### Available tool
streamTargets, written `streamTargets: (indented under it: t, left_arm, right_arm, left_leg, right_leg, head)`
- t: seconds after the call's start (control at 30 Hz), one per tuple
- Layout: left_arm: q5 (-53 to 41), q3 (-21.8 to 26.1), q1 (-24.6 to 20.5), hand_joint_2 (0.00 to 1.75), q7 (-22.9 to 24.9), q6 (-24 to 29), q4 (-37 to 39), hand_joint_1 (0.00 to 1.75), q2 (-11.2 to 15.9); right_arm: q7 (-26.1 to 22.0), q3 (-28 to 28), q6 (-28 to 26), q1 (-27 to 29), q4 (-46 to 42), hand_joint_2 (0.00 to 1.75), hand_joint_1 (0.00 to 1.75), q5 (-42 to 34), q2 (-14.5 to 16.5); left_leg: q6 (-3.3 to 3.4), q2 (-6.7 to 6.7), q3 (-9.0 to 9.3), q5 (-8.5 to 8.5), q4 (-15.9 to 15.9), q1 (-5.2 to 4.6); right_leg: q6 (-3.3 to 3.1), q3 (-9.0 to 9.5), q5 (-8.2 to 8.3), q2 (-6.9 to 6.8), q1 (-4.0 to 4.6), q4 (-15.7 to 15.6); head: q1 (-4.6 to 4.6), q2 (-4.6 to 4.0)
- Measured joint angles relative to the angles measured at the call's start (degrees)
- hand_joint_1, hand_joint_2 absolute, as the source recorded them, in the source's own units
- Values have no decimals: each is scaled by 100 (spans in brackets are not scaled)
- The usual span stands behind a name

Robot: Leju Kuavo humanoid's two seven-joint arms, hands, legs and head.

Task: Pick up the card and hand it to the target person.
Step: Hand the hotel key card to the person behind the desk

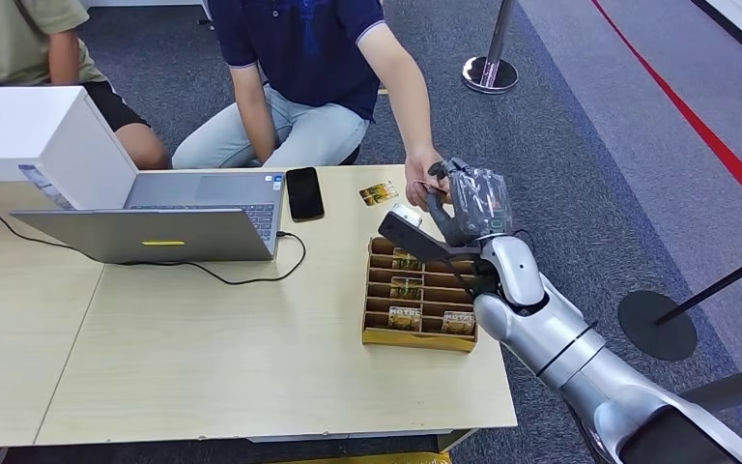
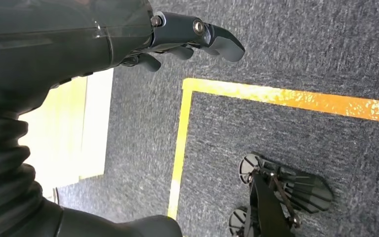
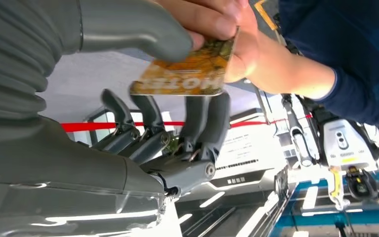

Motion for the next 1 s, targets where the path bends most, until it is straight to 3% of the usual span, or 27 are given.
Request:
streamTargets:
  t: [0.13,0.4,0.53,0.73,1.0]
  left_arm:
    - [-15,-28,1,0,-26,-42,0,0,15]
    - [1,-30,2,0,-62,-7,0,0,38]
    - [15,-33,4,0,-66,20,0,0,57]
    - [75,-34,25,0,-109,85,0,0,68]
    - [187,-32,51,0,-140,182,14,0,98]
  right_arm:
    - [28,32,14,-4,181,175,0,-19,37]
    - [110,33,-26,-6,367,175,0,-128,48]
    - [114,-3,-241,2,401,175,0,-572,18]
    - [-341,-414,-910,177,403,175,0,-2496,-250]
    - [-1148,-1395,-1301,903,366,175,0,-4781,-943]
  left_leg:
    - [0,0,1,0,0,0]
    - [0,1,2,0,0,0]
    - [0,2,3,0,1,0]
    - [1,3,5,0,4,-4]
    - [2,2,3,-3,5,-7]
  right_leg:
    - [0,0,0,0,0,0]
    - [0,-2,0,1,0,0]
    - [0,-4,0,2,0,-1]
    - [1,-5,1,3,-3,-2]
    - [1,-6,1,2,-6,-4]
  head:
    - [0,0]
    - [0,0]
    - [0,0]
    - [0,0]
    - [1,0]
